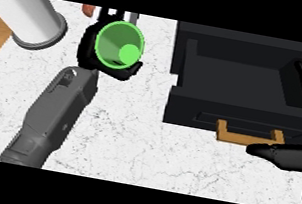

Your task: Pick up the cup, place it into the drawer and close the drawer

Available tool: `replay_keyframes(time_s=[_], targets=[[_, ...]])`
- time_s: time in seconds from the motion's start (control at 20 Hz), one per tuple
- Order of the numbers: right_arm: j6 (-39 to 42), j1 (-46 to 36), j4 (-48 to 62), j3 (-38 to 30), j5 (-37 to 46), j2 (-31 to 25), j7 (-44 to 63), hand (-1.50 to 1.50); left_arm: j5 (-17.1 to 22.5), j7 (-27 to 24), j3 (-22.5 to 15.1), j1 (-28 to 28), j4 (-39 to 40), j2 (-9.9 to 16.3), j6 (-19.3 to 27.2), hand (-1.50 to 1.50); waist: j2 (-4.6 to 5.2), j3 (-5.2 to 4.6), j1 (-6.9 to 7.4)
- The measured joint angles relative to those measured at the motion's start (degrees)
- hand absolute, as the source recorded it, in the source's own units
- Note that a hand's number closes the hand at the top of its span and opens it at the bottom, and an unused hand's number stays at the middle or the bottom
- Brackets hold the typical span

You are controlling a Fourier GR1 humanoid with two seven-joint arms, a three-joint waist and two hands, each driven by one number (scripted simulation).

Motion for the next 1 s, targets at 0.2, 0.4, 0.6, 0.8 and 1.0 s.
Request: replay_keyframes(time_s=[0.2,0.4,0.6,0.8,1.0], targets=[[-0.34,-0.42,-0.19,0.06,-0.08,0.31,0.31,-1.5,1.44,8.92,-3.71,-4.74,-5.02,-0.9,4.47,1.5,0.01,-0.01,-0.21],[-0.3,-0.41,0.68,0.21,0.59,0.47,-0.92,-1.5,3.64,15.81,-8.27,-11.19,-5.89,-1.25,10.81,1.5,0.2,0.0,-0.89],[0.46,-0.55,1.13,-0.51,-0.08,-0.06,-1.7,-1.5,5.74,21.3,-12.32,-17.57,-3.04,-1.39,17.06,1.5,0.41,0.0,-1.59],[1.17,-2.42,1.51,-1.11,-1.4,-1.0,-0.33,-1.5,8.07,25.14,-15.58,-23.41,3.43,-1.44,21.33,1.5,0.73,0.01,-2.63],[1.19,-2.38,1.43,-0.21,-0.84,-0.32,-1.27,-1.5,9.73,27.65,-18.31,-28.39,10.48,-1.46,24.38,1.5,1.08,0.03,-3.72]])
